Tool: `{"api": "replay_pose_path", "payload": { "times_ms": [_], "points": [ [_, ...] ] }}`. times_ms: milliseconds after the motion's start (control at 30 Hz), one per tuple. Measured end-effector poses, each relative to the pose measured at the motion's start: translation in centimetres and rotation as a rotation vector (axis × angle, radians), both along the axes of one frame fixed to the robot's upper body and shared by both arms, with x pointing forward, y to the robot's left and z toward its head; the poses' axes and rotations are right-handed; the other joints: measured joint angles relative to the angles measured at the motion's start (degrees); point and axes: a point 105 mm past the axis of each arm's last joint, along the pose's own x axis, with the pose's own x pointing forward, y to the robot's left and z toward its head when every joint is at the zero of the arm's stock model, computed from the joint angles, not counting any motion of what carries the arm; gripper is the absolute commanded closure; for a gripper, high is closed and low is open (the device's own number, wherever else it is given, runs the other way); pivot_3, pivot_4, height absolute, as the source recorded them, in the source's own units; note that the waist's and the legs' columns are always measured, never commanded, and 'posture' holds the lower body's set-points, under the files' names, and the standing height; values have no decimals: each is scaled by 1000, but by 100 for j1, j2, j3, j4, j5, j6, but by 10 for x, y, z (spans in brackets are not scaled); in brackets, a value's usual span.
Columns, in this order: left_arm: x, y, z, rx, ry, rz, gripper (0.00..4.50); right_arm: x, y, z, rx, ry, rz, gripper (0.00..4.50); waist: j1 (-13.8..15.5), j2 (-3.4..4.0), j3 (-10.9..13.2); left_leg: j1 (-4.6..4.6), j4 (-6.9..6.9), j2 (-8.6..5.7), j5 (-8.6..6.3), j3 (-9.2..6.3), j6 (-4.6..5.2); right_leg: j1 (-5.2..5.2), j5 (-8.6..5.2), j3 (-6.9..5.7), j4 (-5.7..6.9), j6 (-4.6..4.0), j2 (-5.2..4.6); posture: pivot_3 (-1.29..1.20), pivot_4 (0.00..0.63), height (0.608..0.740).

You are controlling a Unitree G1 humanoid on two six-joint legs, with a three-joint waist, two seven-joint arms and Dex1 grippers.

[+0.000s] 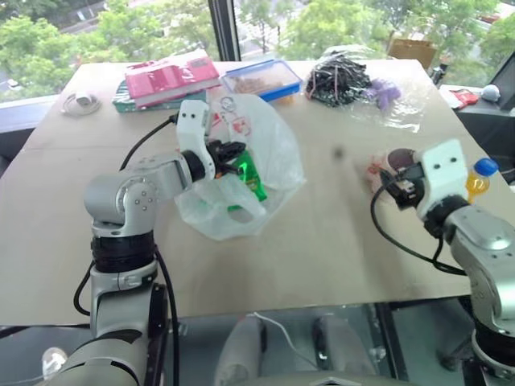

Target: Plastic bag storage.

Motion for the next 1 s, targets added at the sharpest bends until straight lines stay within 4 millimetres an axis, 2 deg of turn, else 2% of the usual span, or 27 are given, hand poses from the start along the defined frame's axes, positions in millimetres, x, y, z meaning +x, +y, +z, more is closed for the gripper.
{"api": "replay_pose_path", "payload": {
  "times_ms": [100,267,300,400,567,767,867,933,1000],
  "points": [
    [0,-4,-2,9,4,-15,4500,4,-7,-7,-87,60,36,1314,8,-1,0,1,4,0,0,0,0,7,0,-1,-4,0,0,0,150,740],
    [1,-5,-3,14,7,-15,4500,13,-12,-27,-137,237,149,1314,-2,-2,1,1,5,2,0,1,1,6,0,0,-4,0,3,0,150,740],
    [1,-5,-3,14,6,-15,4500,15,-13,-26,-151,247,164,1314,-2,-3,1,1,5,2,0,-1,1,6,0,-1,-4,0,3,0,150,740],
    [1,-5,-2,16,3,-16,4500,26,-18,-25,-180,274,192,2141,0,-3,1,0,9,3,0,1,1,7,0,0,-4,0,3,0,150,740],
    [-2,0,3,17,-10,2,4500,33,-19,-23,-248,289,263,4356,7,-4,2,-1,10,3,-1,1,1,7,0,-1,-5,1,3,0,150,740],
    [-4,2,1,19,-3,9,4500,30,-11,-25,-342,307,384,4445,13,-5,3,-2,10,3,-1,0,1,6,0,-2,-4,1,2,0,150,740],
    [-4,2,1,18,-3,9,4500,29,-8,-22,-310,311,408,4445,14,-5,3,-2,10,3,-1,-1,1,6,0,-2,-3,1,2,0,150,740],
    [-4,2,2,12,-2,9,4500,24,3,-6,-150,295,459,4445,4,-4,6,-2,10,4,-1,0,1,6,0,0,0,0,3,0,150,740],
    [-4,1,4,4,-1,3,4500,9,30,25,52,231,585,4445,-4,-5,7,-3,10,11,-1,-8,1,6,1,-4,2,-1,10,0,150,740]
  ]
}}
